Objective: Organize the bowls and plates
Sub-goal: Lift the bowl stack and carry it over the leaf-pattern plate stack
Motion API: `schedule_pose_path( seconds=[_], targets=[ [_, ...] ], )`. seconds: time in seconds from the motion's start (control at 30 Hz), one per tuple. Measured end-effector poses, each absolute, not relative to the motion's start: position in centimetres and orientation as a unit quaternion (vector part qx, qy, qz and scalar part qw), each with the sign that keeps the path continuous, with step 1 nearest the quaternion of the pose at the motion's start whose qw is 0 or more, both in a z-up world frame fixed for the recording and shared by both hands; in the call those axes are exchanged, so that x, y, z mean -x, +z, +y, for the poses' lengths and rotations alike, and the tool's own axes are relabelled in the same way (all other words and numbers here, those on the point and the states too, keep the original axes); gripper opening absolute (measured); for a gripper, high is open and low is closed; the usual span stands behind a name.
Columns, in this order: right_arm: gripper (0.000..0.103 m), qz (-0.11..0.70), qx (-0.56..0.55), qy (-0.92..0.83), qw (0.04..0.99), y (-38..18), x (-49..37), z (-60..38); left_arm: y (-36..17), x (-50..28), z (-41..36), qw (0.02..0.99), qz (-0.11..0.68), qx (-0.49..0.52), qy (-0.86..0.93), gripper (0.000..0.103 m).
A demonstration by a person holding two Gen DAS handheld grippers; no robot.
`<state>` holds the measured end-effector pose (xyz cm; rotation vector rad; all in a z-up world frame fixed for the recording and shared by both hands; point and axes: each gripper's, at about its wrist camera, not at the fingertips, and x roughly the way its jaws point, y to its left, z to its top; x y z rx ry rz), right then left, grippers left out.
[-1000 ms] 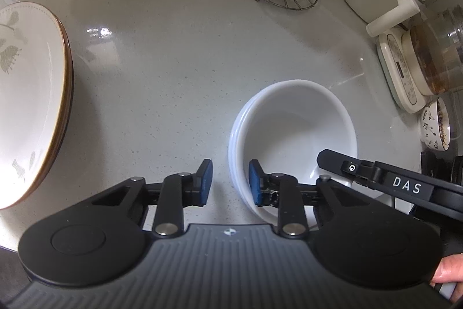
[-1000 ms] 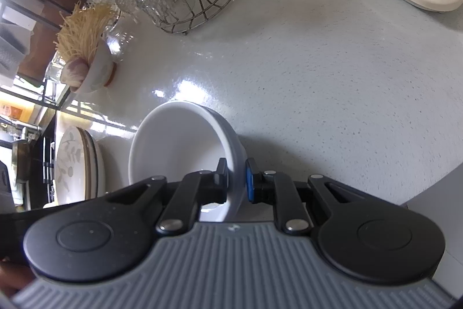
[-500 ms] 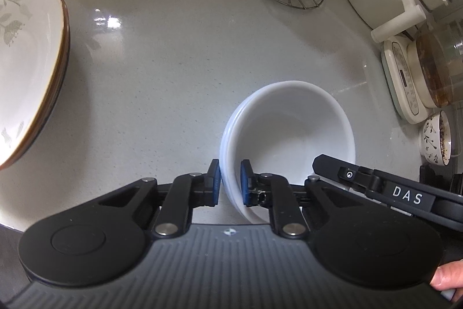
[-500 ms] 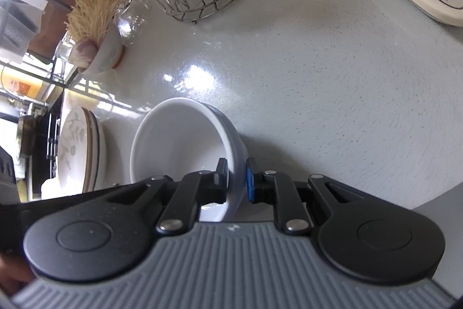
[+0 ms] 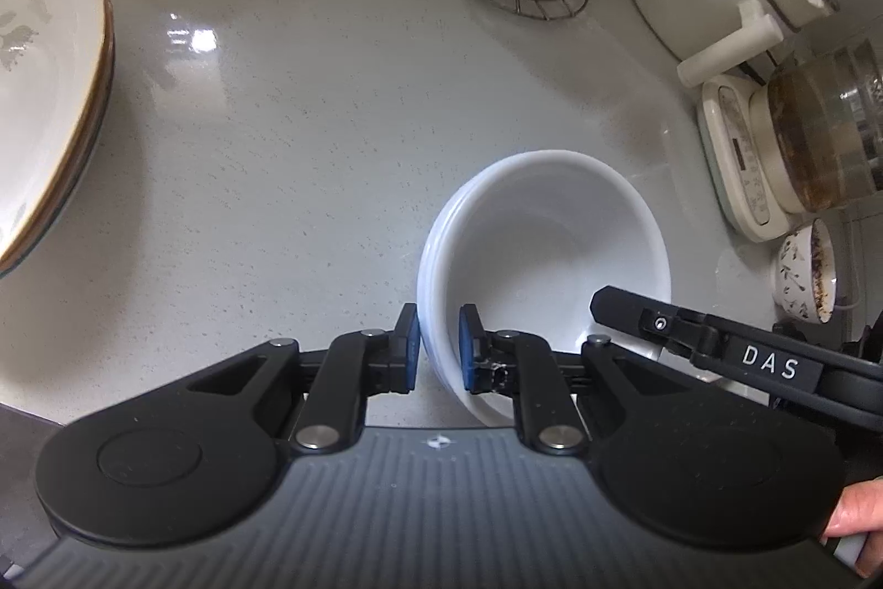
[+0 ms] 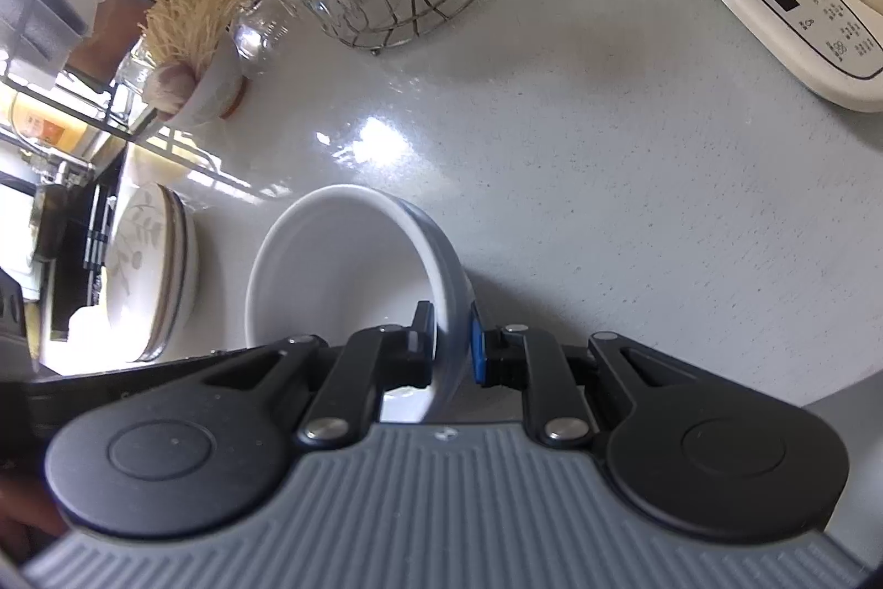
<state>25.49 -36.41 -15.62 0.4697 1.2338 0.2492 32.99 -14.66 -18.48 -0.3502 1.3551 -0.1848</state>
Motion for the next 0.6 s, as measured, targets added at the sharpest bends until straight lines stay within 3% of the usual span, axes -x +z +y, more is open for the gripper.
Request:
schedule_pose_path(
  seconds=[0.6],
  targets=[
    [0.017,0.538,-0.220,0.094,0.808,-10.7,-26.3,-30.9,-13.6,-34.8,-8.1,0.786,0.585,0.149,-0.131,0.017]
  ],
)
